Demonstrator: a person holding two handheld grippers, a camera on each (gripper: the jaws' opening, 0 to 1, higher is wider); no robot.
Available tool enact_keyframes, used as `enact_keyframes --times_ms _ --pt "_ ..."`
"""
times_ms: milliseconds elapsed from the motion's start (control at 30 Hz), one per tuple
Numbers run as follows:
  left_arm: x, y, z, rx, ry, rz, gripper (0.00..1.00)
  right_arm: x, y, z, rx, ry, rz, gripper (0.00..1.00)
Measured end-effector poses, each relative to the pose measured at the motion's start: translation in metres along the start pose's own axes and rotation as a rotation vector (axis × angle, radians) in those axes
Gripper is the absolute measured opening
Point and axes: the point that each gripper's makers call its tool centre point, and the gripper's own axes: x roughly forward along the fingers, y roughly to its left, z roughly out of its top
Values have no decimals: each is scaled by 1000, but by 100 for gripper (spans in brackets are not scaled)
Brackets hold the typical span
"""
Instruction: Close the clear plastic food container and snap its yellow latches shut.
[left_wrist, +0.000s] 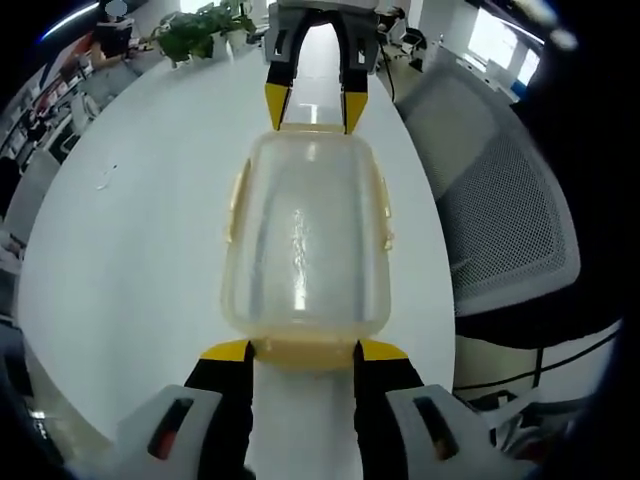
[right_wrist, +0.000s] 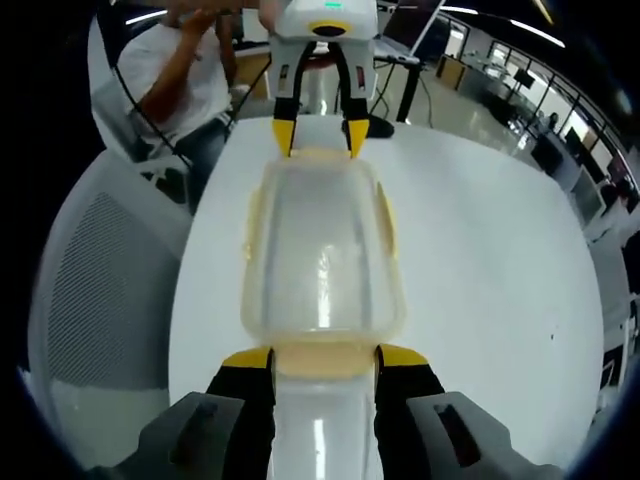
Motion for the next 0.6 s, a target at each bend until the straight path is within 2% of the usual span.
enact_keyframes --times_ms 600 --pt "6 -1 14 -6 -12 -6 38 -9 -1 -12 -4 18 1 37"
